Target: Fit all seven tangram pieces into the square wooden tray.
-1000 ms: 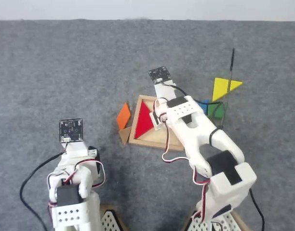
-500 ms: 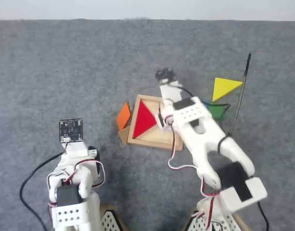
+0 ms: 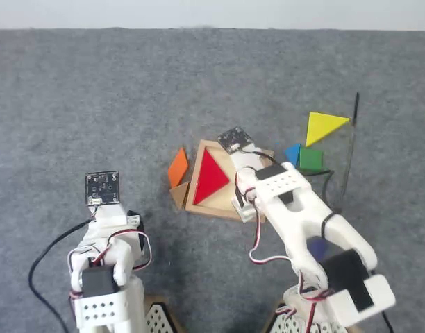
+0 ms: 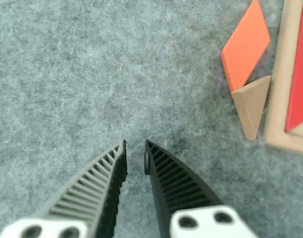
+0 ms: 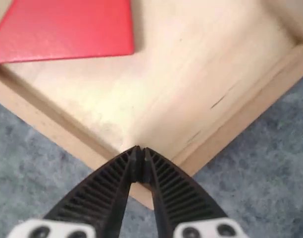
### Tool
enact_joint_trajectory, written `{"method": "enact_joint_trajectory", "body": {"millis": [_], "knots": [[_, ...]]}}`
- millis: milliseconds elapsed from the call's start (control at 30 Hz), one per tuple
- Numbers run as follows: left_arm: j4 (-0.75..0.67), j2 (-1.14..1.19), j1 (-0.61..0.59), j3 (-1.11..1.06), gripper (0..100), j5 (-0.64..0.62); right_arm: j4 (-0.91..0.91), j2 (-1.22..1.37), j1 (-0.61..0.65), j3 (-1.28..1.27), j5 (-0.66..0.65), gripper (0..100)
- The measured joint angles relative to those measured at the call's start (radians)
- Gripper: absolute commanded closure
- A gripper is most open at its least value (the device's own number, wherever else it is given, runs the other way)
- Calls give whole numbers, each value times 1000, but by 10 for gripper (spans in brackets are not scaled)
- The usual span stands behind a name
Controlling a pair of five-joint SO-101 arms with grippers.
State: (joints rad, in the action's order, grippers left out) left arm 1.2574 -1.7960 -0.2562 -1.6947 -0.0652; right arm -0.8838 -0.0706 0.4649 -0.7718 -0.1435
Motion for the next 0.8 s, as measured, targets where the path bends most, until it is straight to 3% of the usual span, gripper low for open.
{"method": "enact_joint_trajectory", "body": {"millis": [200, 367, 467, 600, 800], "knots": [[0, 0, 0, 0, 943, 0, 0, -92, -71, -98, -60, 956], [0, 0, 0, 0, 943, 0, -14, -146, -121, -115, -72, 800], [0, 0, 0, 0, 943, 0, -44, -209, -124, -110, -74, 799], [0, 0, 0, 0, 943, 0, -149, -293, -166, 3, -26, 871], [0, 0, 0, 0, 943, 0, -238, -253, -338, 358, 74, 812]]}}
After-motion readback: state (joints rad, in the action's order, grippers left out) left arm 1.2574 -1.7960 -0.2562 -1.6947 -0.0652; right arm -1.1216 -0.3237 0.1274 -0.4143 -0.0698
